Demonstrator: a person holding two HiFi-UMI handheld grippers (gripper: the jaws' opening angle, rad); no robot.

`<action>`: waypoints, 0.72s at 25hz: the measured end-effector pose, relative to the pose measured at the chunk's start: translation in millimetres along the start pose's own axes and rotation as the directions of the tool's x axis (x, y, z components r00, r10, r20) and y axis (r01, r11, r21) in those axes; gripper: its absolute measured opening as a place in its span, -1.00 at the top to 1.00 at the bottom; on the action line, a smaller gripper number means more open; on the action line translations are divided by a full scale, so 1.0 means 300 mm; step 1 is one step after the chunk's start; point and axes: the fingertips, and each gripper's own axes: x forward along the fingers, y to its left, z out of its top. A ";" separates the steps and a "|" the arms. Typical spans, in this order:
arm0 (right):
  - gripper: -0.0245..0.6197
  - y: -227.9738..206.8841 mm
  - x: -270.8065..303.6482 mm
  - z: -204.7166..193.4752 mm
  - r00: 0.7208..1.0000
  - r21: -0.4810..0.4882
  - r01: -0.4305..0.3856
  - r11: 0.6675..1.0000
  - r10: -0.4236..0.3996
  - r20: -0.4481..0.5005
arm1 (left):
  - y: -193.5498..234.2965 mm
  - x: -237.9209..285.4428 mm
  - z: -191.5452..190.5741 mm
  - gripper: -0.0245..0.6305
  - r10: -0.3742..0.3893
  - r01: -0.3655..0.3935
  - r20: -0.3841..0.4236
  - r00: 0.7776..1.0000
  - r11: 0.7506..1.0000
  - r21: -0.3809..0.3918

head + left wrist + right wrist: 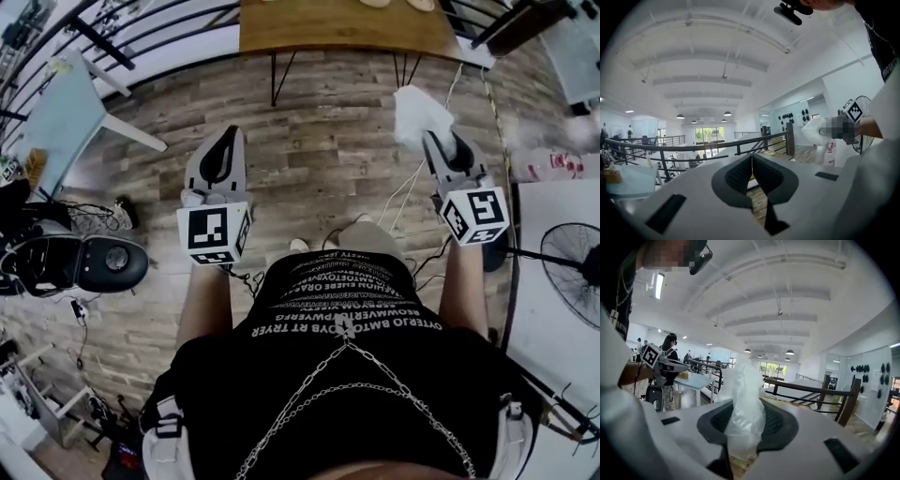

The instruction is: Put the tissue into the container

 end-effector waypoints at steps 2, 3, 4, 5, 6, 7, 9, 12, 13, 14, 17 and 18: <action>0.55 0.006 0.006 0.013 1.000 -0.002 0.012 1.000 -0.012 -0.008 | 0.026 0.000 -0.001 0.84 -0.009 0.009 0.008 1.000 1.000 -0.005; 0.55 0.004 -0.010 0.011 1.000 -0.004 0.022 1.000 -0.022 -0.003 | 0.021 -0.008 -0.005 0.84 -0.011 0.011 0.016 1.000 1.000 -0.002; 0.55 0.002 -0.032 0.006 0.999 -0.005 0.034 0.999 -0.034 0.006 | 0.013 -0.019 -0.010 0.84 -0.011 0.011 0.024 1.000 1.000 0.004; 0.55 0.001 -0.052 0.000 0.999 -0.006 0.046 0.999 -0.046 0.016 | 0.007 -0.031 -0.015 0.84 -0.010 0.010 0.031 0.999 1.000 0.008; 0.55 -0.001 -0.066 -0.006 0.998 -0.004 0.058 0.998 -0.057 0.024 | 0.005 -0.039 -0.018 0.84 -0.010 0.009 0.037 0.999 1.000 0.011; 0.55 -0.005 -0.071 -0.011 0.997 0.001 0.067 0.998 -0.067 0.028 | 0.006 -0.040 -0.020 0.84 -0.010 0.009 0.040 0.999 1.000 0.014; 0.55 -0.022 -0.055 -0.022 0.996 0.015 0.084 0.996 -0.085 0.025 | 0.017 -0.022 -0.016 0.84 -0.012 0.011 0.043 0.999 1.000 0.021; 0.55 -0.059 0.022 -0.006 0.994 0.035 0.110 0.993 -0.110 0.012 | 0.056 0.058 0.005 0.84 -0.023 0.022 0.033 0.999 0.999 0.027; 0.55 -0.074 0.056 0.008 0.993 0.036 0.119 0.992 -0.119 0.008 | 0.072 0.093 0.013 0.84 -0.029 0.028 0.027 0.999 0.999 0.025; 0.55 -0.091 0.090 0.021 0.992 0.034 0.128 0.991 -0.129 0.003 | 0.086 0.130 0.021 0.84 -0.034 0.034 0.020 0.999 0.999 0.024; 0.55 -0.150 0.154 0.030 0.989 0.019 0.146 0.989 -0.146 -0.002 | 0.085 0.227 0.038 0.84 -0.048 0.047 0.001 0.999 0.998 0.033; 0.55 -0.172 0.166 0.028 0.989 0.015 0.146 0.989 -0.147 0.000 | 0.074 0.255 0.043 0.84 -0.052 0.052 -0.003 0.999 0.998 0.037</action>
